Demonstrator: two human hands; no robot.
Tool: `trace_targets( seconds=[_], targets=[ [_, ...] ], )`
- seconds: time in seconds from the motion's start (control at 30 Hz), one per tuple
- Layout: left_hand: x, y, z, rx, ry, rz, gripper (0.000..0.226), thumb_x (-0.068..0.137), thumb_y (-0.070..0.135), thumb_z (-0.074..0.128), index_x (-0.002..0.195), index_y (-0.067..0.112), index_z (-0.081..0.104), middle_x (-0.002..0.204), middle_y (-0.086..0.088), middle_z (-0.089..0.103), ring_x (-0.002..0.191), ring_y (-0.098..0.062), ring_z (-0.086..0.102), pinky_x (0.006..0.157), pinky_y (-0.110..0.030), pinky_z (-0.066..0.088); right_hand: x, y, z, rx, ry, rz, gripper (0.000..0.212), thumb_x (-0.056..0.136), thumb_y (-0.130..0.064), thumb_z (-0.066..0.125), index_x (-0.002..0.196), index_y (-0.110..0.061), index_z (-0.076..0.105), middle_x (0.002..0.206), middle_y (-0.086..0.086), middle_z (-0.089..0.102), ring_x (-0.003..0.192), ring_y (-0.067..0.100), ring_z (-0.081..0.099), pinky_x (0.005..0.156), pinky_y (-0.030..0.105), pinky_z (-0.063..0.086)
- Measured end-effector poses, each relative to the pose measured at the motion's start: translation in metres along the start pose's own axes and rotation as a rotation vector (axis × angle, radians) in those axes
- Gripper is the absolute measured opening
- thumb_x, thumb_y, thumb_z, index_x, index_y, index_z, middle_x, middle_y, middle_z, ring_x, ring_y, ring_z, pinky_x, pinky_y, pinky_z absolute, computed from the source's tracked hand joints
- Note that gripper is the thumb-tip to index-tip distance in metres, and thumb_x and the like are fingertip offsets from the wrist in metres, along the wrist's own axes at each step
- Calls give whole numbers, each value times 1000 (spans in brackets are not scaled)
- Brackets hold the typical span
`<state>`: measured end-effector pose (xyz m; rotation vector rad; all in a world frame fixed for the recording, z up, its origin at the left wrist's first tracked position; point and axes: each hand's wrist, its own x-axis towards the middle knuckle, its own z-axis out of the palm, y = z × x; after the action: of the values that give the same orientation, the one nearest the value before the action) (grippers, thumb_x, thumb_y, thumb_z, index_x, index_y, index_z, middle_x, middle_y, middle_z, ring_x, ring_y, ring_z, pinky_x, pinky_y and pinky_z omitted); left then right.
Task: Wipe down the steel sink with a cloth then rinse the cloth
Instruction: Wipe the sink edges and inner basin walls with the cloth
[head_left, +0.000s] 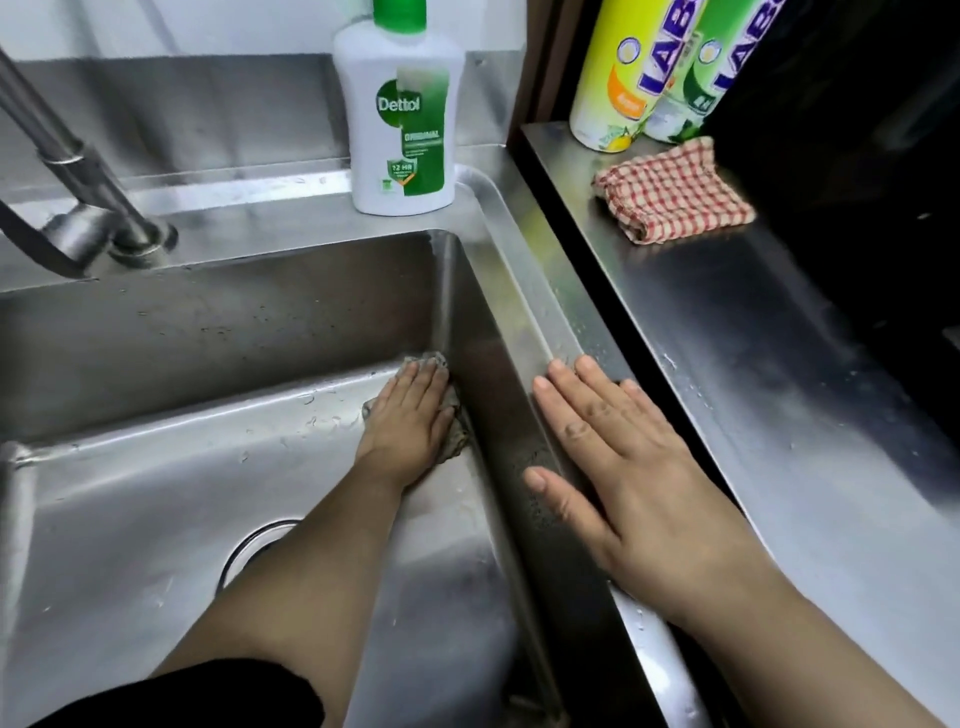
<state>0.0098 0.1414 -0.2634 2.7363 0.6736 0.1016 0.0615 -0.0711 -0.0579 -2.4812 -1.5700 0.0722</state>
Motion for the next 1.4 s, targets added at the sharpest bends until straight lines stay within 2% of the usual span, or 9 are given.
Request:
trace_targets(
  seconds=[0.23,0.4,0.53,0.63,0.83,0.93,1.07,1.27,1.4],
  targets=[
    [-75,-54,-19,21,62,-325,61,93,46,16,146,16,29,152,-6,31,142,-25,21,113,-33,9,-1,2,-1,42,-37,-16,65,94,-57,24,143,-17,38,151,-2,30,144,7,11,116,31,10],
    [-126,-155,-42,23,262,-783,67,89,42,21,137,-3,38,139,-31,40,130,-46,34,108,-50,24,1,2,-2,33,-41,-17,68,93,-59,24,144,-16,35,151,-2,31,143,7,11,116,29,9],
    [-138,-188,-59,20,336,-985,62,91,32,29,137,-8,33,140,-35,34,130,-51,28,107,-56,20,2,0,-3,23,-46,-24,69,94,-60,20,144,-14,35,150,0,32,143,8,11,115,30,9],
    [-114,-170,-52,-5,356,-1021,62,91,32,24,139,-8,29,145,-33,28,134,-48,20,108,-56,14,2,0,-2,12,-51,-20,69,94,-60,19,145,-16,34,152,-1,29,144,8,9,116,30,8],
    [-67,-60,-14,4,186,-515,61,95,38,19,144,3,27,151,-20,26,141,-36,15,115,-46,14,1,0,1,12,-28,1,67,95,-58,19,144,-14,35,151,-1,29,144,9,10,115,32,9],
    [-39,-2,-1,-31,100,-311,65,91,41,13,146,8,24,153,-15,23,143,-31,10,115,-39,2,1,0,0,14,-21,-12,67,95,-57,20,143,-13,38,150,-1,31,143,9,11,116,31,8],
    [-18,31,10,32,32,-40,56,93,34,26,135,2,44,141,-18,45,133,-35,38,108,-40,19,1,0,1,23,-6,-8,65,95,-55,21,142,-14,40,149,0,34,142,9,15,116,30,8],
    [-94,27,23,88,-56,288,58,95,39,31,145,11,26,153,-10,25,144,-28,8,110,-44,17,1,-2,-2,17,-20,-3,67,96,-56,17,142,-14,39,150,1,33,142,10,13,115,30,6],
    [-174,23,19,181,-239,705,58,93,45,38,144,18,31,153,-5,28,143,-28,15,112,-42,14,1,-1,-1,19,-33,0,66,94,-55,20,143,-15,37,151,0,30,143,12,13,115,30,4]
  ],
)
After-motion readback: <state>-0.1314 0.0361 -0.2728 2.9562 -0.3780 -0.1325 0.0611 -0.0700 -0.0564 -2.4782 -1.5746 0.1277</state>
